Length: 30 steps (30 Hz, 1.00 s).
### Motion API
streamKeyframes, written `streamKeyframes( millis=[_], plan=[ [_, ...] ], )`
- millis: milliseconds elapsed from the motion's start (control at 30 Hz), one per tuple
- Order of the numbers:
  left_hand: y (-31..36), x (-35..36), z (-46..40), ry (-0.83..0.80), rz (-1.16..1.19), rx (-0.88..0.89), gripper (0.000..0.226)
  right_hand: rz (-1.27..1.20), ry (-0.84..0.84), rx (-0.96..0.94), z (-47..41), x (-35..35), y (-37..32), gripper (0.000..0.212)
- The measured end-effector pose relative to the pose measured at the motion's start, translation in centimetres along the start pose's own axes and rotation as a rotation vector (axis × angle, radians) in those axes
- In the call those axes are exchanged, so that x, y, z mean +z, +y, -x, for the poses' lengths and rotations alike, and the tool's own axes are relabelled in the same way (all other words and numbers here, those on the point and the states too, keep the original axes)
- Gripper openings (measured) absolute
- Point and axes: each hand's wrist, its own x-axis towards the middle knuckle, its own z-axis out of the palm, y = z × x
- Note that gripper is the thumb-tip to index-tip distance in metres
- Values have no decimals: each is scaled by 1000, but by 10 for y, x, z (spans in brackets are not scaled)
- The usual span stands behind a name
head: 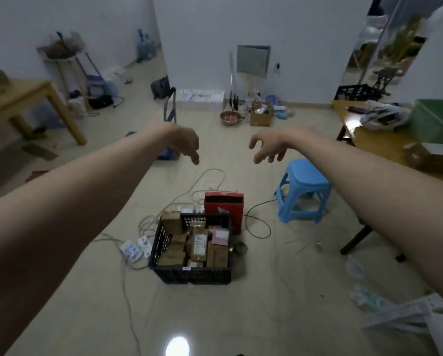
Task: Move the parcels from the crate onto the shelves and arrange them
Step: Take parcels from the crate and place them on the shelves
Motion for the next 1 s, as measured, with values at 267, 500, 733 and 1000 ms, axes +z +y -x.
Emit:
streamKeyframes(
  millis=[267,500,733,1000],
  plan=[
    [-80,65,-66,-196,129,-183,65,32,-206,-124,-121,51,-38,57],
    [-133,115,-155,-312,224,-173,55,67,-321,-118,-220,102,-48,49],
    [-171,171,-264,-354,277,-65,48,33,-376,-48,-311,157,-40,35],
    [-193,264,-351,-524,353,-57,44,-226,-422,72,-382,249,-23,29]
  ],
)
